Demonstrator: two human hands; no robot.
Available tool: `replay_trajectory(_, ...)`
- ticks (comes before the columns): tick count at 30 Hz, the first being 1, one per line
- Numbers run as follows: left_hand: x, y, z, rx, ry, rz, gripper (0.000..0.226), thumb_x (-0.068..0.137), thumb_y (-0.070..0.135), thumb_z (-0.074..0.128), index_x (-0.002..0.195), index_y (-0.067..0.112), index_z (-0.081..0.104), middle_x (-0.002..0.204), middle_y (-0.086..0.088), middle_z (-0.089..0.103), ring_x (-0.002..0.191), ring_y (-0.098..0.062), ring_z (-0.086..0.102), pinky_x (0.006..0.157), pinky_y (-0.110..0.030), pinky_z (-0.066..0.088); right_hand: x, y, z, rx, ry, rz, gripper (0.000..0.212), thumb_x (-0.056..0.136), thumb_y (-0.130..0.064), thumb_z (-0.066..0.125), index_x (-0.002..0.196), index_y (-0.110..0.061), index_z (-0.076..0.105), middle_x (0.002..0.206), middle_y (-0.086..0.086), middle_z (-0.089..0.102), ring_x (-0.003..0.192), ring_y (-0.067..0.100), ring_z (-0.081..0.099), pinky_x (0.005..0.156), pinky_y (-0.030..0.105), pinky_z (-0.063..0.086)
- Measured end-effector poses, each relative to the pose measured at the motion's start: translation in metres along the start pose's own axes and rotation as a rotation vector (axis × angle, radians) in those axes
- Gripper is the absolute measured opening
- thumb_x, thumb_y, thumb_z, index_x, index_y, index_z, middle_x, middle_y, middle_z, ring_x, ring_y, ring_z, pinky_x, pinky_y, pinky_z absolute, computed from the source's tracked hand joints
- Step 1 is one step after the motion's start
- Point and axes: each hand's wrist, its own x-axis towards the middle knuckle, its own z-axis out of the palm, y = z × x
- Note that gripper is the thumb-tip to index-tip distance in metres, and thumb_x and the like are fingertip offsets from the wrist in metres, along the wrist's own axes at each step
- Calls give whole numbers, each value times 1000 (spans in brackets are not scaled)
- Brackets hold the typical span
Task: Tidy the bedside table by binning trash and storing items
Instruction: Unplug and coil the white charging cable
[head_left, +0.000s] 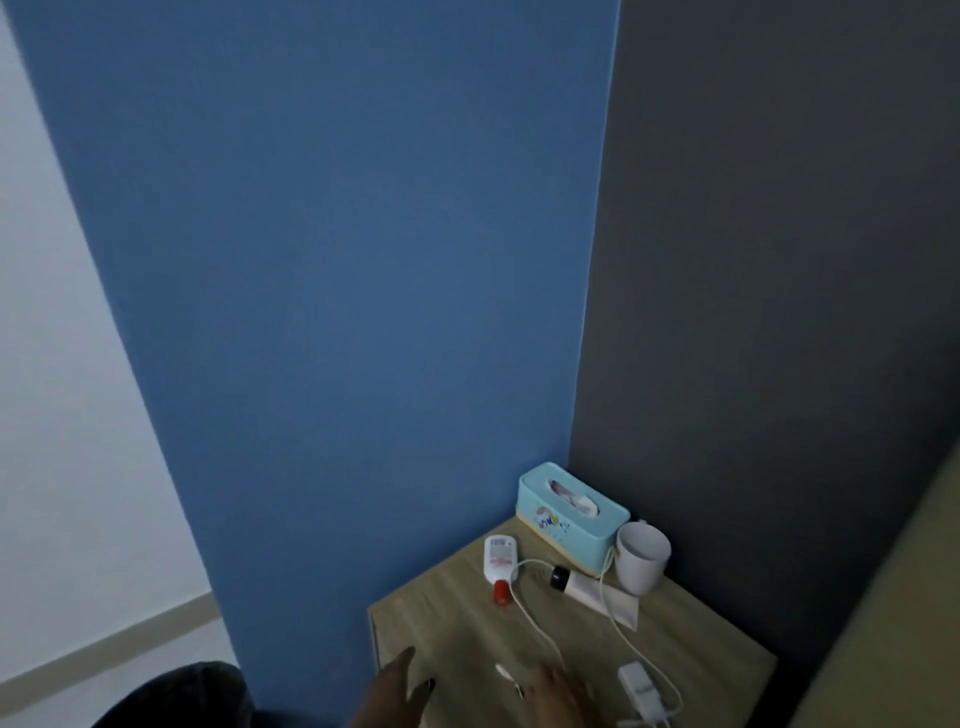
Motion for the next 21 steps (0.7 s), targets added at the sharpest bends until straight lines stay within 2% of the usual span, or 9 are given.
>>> replay_trajectory(1, -7, 18, -15, -32, -70, 20, 71, 94, 46, 50, 149, 11, 21, 154, -5, 33, 141, -13, 35, 108, -14, 25, -1, -12, -24, -23, 1, -22, 30, 86, -59, 49, 90, -30, 47, 65, -7, 67, 55, 2, 64, 49, 16, 30)
replay_trajectory(3, -13, 49, -45, -44, -39, 134, 86, 83, 55, 50, 151, 17, 14, 157, 0, 24, 144, -11, 27, 108, -9, 16, 7, -30, -63, 31, 107, -86, 15, 98, -38, 43, 110, -29, 41, 93, 1, 63, 85, 8, 62, 69, 23, 36)
replay_trajectory(7, -17, 121, -103, -142, 29, 422, 67, 91, 23, 60, 148, 20, 24, 158, 2, 20, 147, -10, 17, 108, -7, 7, 8, -59, -144, 402, 223, -179, 12, 101, -32, 37, 93, -24, 43, 84, -4, 59, 78, 9, 58, 76, 35, 48)
replay_trajectory(11, -20, 167, -159, 28, 247, 646, 42, 94, 29, 56, 134, 26, 46, 158, 6, 9, 146, -14, 1, 120, -33, 8, 5, -74, -218, 564, 388, -290, 13, 101, -22, 42, 89, -21, 48, 75, -14, 53, 72, 0, 53, 62, 16, 39)
replay_trajectory(13, -25, 189, -182, 136, 274, 715, 36, 98, 27, 49, 133, 21, 47, 154, 7, 28, 146, -15, 14, 122, -41, 11, 6, -78, -244, 589, 438, -329, 12, 100, -21, 43, 90, -18, 50, 74, -12, 52, 67, 1, 50, 57, 16, 36)
replay_trajectory(15, -36, 209, -200, 160, 294, 767, 28, 97, 11, 45, 124, 14, 53, 128, -4, 58, 123, -19, 50, 111, -41, 33, 6, -81, -263, 641, 470, -326, 12, 100, -21, 44, 91, -19, 51, 73, -10, 53, 62, 3, 48, 56, 18, 37)
replay_trajectory(17, -45, 218, -213, 118, 269, 765, 28, 94, 0, 40, 117, 9, 52, 107, -10, 62, 93, -25, 59, 86, -35, 46, 3, -85, -277, 736, 468, -334, 11, 99, -22, 47, 90, -22, 52, 70, -10, 55, 62, 3, 50, 59, 27, 44)
replay_trajectory(19, -49, 219, -225, 89, 236, 722, 22, 93, -1, 36, 108, 9, 49, 95, -8, 59, 83, -29, 56, 67, -30, 38, -2, -90, -282, 825, 439, -356, 7, 97, -25, 51, 92, -26, 55, 70, -6, 59, 65, 10, 56, 65, 39, 50)
replay_trajectory(21, -52, 221, -235, 40, 149, 645, 14, 94, -1, 35, 94, 11, 43, 81, -9, 52, 78, -37, 53, 62, -32, 33, -7, -94, -279, 867, 420, -393, 6, 92, -28, 54, 96, -29, 58, 72, 6, 57, 65, 26, 55, 63, 45, 49)
